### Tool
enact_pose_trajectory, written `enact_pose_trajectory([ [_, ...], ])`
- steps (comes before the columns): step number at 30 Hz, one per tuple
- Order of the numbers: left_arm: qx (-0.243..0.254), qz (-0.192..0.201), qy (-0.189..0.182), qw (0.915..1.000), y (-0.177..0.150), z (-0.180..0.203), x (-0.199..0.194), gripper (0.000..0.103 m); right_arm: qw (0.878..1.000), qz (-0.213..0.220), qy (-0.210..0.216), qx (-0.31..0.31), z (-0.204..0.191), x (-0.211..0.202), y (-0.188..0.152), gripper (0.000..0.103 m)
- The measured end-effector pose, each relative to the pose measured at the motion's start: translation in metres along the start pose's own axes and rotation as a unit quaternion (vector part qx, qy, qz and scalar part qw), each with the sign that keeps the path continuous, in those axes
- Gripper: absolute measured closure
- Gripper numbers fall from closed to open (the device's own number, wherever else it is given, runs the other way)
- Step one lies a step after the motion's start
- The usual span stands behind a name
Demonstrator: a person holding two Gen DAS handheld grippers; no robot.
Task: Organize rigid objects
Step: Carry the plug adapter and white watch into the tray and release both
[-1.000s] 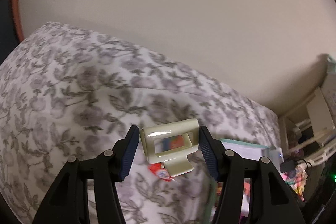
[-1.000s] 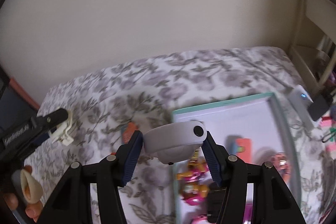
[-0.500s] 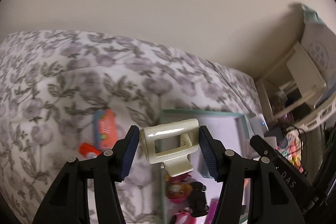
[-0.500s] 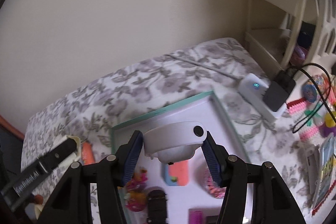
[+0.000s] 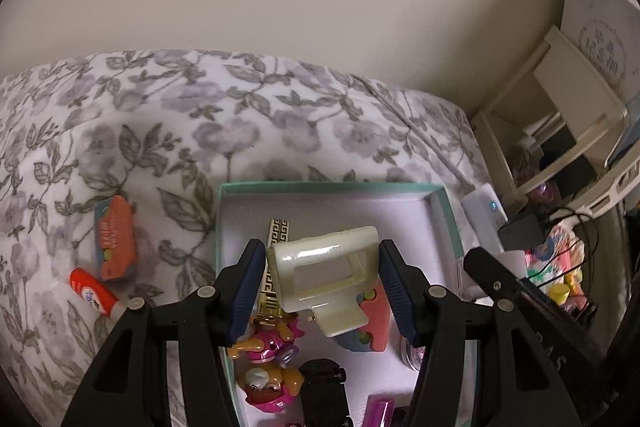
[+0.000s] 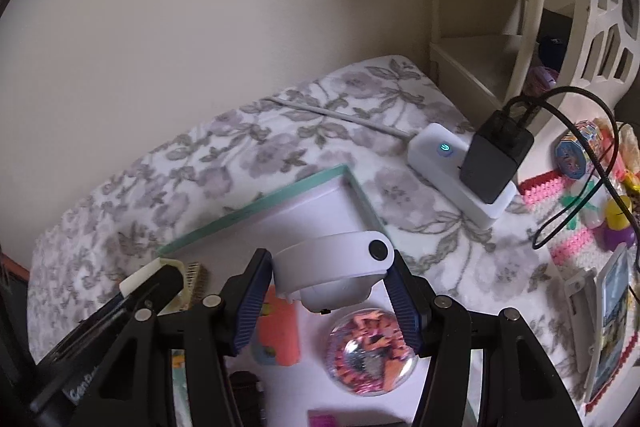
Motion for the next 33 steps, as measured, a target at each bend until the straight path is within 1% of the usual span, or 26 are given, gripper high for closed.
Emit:
enact_pose_trajectory([
  [4,0.007,-0.006,0.011,0.9999,-0.005,-0.003,0.008,0.043,1.000,-0.012,0.000,0.002,0.003,0.009,-0.003,0.042],
  [11,0.013,-0.014,0.015,0.9997,-0.006,-0.007,0.013,0.043,0.999,-0.037,-0.011,-0.002,0.003,0.027,-0.012,0.042],
  [18,0.017,-0.021,0.017,0.9995,-0.008,-0.008,0.017,0.043,0.998,-0.051,-0.021,-0.005,0.001,0.034,-0.015,0.042],
  [22,0.016,-0.021,0.011,0.9996,-0.008,-0.008,0.015,0.043,0.998,-0.052,-0.026,-0.009,0.001,0.035,-0.016,0.042],
  [33,0.012,-0.017,0.009,0.9997,-0.001,-0.011,0.008,0.043,0.998,-0.052,-0.031,-0.023,-0.004,0.033,-0.016,0.042],
])
Point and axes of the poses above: each gripper's, at about its wrist camera, not at the fingertips, and x roughly the way its jaws point, z to its right, y to its top, the point moved 7 cm from there along x, roughly the way its jaws point, and after that the axes turned 2 degrees about -x, right-handed, at the moved point
